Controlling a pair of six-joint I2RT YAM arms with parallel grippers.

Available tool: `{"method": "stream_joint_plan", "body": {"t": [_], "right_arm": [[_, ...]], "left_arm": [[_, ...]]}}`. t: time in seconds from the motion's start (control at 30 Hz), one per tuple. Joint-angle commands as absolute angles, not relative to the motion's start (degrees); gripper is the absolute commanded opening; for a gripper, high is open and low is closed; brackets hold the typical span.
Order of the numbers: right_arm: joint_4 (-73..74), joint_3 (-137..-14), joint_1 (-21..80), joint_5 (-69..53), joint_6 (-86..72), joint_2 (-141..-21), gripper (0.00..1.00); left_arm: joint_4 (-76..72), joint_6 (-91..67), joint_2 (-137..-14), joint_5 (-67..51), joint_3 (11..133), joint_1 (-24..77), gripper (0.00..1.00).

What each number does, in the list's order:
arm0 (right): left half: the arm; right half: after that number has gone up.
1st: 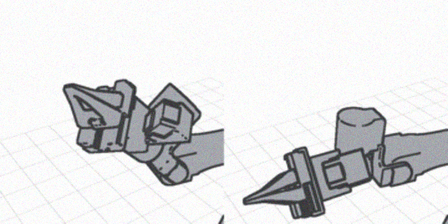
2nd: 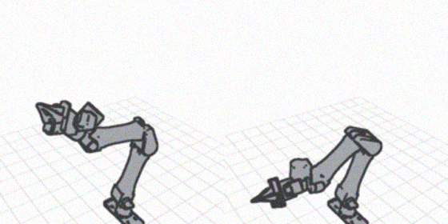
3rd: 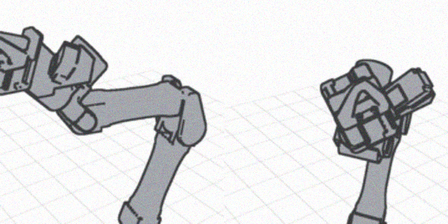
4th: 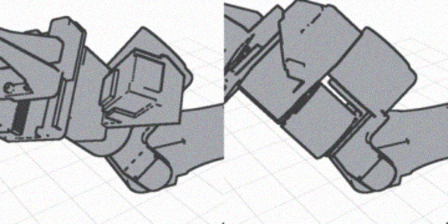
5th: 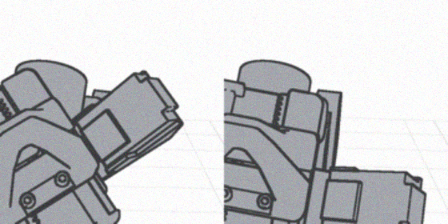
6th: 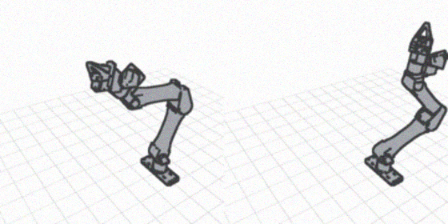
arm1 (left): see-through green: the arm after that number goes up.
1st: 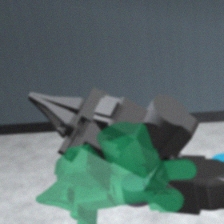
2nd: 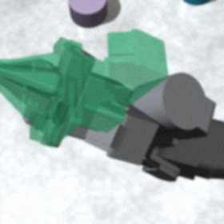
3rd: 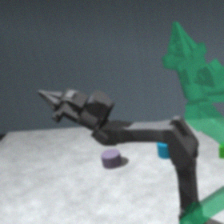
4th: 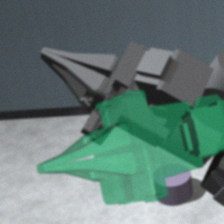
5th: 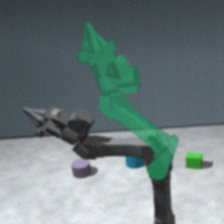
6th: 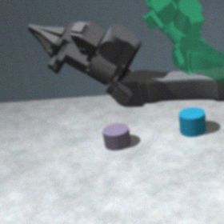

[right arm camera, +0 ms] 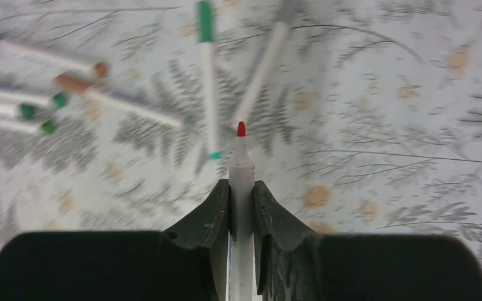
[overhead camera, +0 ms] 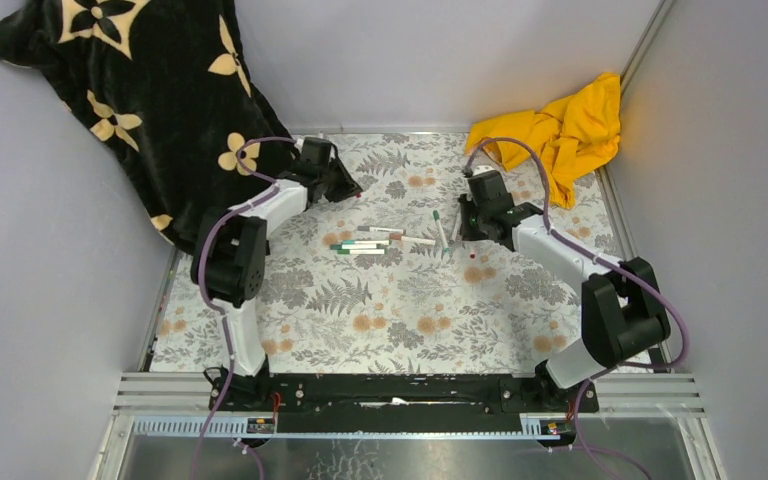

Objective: Open the pen caps

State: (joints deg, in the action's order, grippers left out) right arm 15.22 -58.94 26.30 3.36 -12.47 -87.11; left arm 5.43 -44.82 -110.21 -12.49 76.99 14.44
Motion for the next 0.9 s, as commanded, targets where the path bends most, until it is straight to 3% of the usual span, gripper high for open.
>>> {"method": "stream_joint_plan", "body": {"t": [0.0, 0.23, 0.5, 0.6, 0.77, 0.87], "right_arm": [[12.8, -59.9, 22.8, 10.8, -12.2, -92.5, 0.00], [10.8, -60.8, 15.7, 13.5, -13.0, -98.6, 0.00], [10.8, -63.0, 10.8, 15.8, -13.2, -103.8, 0.00], [10.2, -62.7, 9.8, 15.8, -13.5, -104.9, 0.03], [10.8, -63.9, 8.8, 14.2, -13.5, -106.1, 0.14], [11.8, -64.8, 8.5, 13.2, -13.6, -106.9, 0.20]], "left_arm": [[17.3, -36.7, -114.8, -1.8, 81.2, 15.1, 0.02], [19.5, -34.6, -117.5, 5.4, 82.5, 14.7, 0.07], [20.0, -32.8, -120.1, 7.9, 83.2, 14.2, 0.25], [20.0, -32.5, -120.4, 8.1, 82.8, 13.9, 0.32], [19.8, -32.4, -120.0, 8.7, 82.1, 13.7, 0.55], [19.6, -32.7, -119.6, 8.9, 81.9, 13.6, 0.59]]}}
